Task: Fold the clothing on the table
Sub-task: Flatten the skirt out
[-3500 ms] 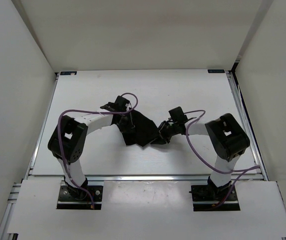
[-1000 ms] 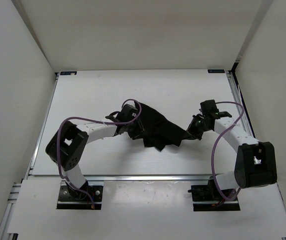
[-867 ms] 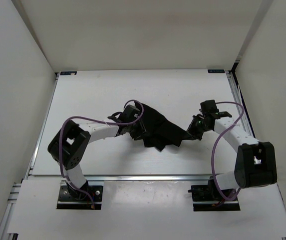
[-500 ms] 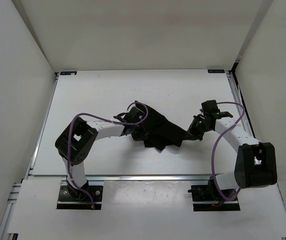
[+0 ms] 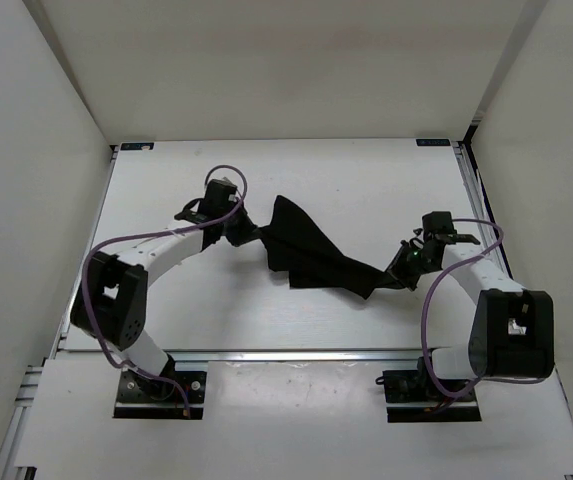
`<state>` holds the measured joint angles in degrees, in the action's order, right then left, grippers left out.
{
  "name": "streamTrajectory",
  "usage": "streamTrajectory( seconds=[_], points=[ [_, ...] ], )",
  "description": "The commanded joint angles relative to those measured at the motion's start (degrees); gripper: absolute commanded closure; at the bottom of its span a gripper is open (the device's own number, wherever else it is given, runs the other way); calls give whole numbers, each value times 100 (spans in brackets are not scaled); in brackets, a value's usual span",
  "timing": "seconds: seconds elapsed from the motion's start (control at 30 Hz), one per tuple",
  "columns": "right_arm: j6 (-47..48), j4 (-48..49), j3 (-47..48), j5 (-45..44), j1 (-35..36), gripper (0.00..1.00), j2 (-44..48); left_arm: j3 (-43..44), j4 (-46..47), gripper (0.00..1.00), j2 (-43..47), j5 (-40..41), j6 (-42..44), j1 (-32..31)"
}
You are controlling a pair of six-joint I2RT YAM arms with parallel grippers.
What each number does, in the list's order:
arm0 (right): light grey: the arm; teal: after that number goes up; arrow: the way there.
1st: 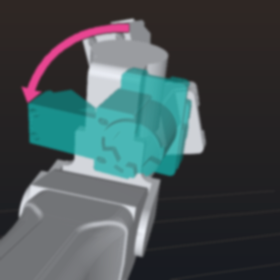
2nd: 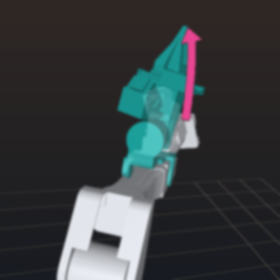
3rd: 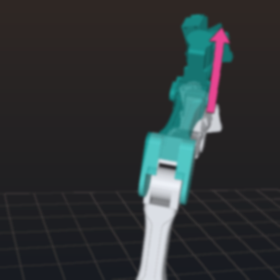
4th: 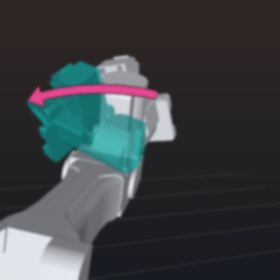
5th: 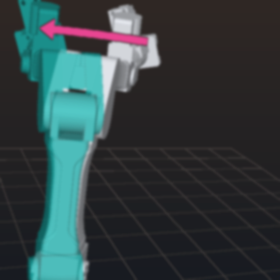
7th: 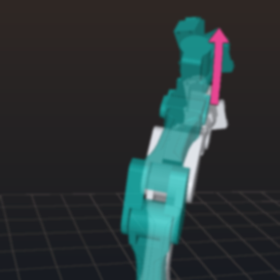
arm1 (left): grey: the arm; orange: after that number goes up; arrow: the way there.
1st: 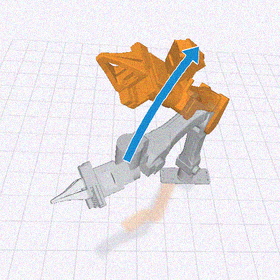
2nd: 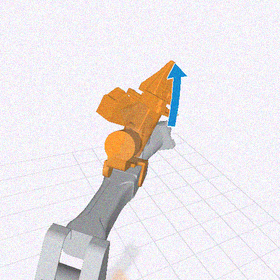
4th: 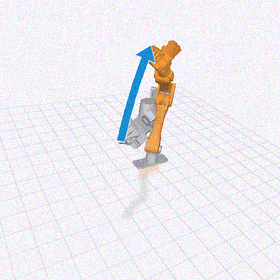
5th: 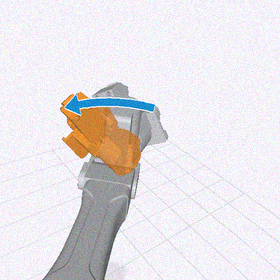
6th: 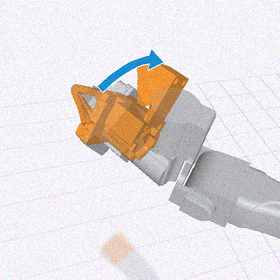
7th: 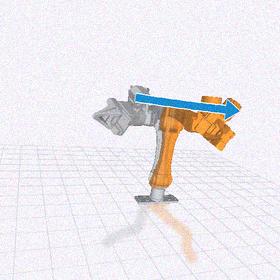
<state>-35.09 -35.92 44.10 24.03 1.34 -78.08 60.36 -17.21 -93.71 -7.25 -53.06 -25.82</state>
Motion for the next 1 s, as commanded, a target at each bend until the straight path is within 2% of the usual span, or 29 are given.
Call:
streamTrajectory(
  seconds=[0.0,0.13,0.17,0.23,0.37,0.57,0.73,0.97],
  points=[
    [319,-38,-103,145,-73,100,-154,-260,-274,100,441,355,366,296],
    [389,41,-121,233,24,100,-417,-647,-177,100,354,197,515,368],
    [415,41,-77,216,85,100,-453,-605,-221,93,293,110,603,307],
    [424,68,-16,172,173,100,-602,-630,-221,62,117,-57,709,262],
    [415,173,90,163,217,100,-831,-1121,339,47,203,-496,665,288],
    [433,182,284,146,261,100,-1016,-1403,614,46,722,-769,516,95],
    [433,138,310,120,305,100,-1095,-1913,1263,47,908,-1095,-204,-151],
    [495,-64,486,49,340,100,-1192,-1641,535,49,696,-462,-231,-336]
  ],
)
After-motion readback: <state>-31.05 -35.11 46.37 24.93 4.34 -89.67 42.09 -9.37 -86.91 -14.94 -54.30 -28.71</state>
